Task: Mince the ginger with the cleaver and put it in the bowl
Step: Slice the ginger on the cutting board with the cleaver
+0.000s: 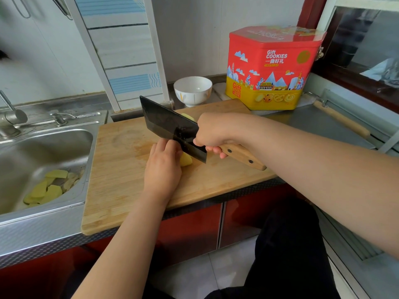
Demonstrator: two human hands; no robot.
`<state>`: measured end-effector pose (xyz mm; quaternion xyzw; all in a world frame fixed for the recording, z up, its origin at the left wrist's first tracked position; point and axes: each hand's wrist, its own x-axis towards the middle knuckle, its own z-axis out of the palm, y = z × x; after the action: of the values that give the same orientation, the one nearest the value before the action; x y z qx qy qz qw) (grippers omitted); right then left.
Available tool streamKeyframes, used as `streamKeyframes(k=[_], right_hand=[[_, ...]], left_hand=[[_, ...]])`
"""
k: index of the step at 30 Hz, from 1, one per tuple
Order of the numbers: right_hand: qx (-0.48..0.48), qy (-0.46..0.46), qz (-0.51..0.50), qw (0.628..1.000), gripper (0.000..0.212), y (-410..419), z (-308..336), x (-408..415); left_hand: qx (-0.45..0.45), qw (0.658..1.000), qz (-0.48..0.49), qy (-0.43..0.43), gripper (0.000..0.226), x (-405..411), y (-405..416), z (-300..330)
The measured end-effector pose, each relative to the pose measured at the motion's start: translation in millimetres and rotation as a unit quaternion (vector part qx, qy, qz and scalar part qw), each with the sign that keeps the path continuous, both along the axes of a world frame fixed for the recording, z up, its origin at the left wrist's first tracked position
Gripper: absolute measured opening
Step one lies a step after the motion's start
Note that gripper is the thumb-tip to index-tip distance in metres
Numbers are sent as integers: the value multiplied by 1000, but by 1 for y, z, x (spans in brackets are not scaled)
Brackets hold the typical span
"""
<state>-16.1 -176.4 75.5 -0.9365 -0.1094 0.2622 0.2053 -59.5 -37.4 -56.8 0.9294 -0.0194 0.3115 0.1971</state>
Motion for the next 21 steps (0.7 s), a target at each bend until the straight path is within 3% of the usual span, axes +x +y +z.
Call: streamKeyframes(k=[16,21], right_hand=[[-36,44,-10,998,20,15,-21,-3],[-27,61,-12,998,29,14,-22,2]], left_hand=[[11,1000,1,-9,11,4,2,-3],[3,1000,1,-12,9,2,2,2]])
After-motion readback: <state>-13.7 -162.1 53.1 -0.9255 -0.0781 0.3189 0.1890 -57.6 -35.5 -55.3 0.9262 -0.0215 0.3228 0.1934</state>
